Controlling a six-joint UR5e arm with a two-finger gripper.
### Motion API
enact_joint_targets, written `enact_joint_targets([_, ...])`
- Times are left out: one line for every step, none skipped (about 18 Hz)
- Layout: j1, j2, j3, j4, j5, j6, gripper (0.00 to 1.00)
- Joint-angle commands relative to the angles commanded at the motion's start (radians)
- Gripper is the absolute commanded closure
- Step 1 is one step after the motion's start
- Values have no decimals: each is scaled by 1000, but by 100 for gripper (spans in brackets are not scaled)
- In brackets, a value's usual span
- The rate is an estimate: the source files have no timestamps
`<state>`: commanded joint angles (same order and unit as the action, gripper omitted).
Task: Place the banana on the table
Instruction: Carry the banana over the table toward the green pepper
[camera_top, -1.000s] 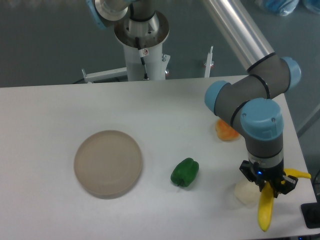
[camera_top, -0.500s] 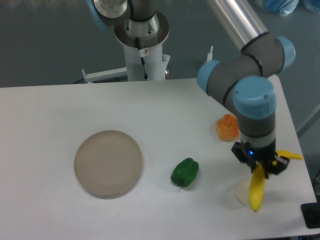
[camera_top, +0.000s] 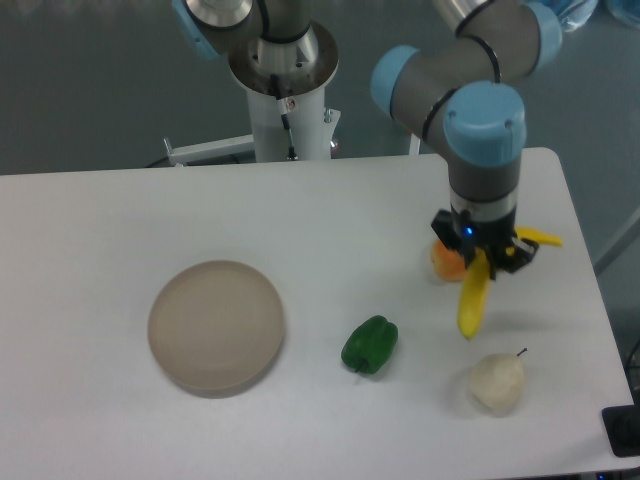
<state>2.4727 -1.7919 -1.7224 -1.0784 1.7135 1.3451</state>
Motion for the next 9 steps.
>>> enact_joint_targets([8,18,-19,2,-3,5,84])
enact_joint_targets([9,32,-43,2,-6,6,84])
enact_joint_targets([9,48,-77,6,-3,6,84])
enact_joint_targets([9,58,-103,17,-3,5,84])
enact_joint_targets([6,66,-121,28,-8,2,84])
enact_joint_targets([2,80,-149,31,-14,-12,85])
enact_joint_targets([-3,98,-175,34,-26,-35,85])
enact_joint_targets([-4,111,-201,37,-50,-82,85])
enact_joint_targets([-4,123,-223,38,-79,-151,85])
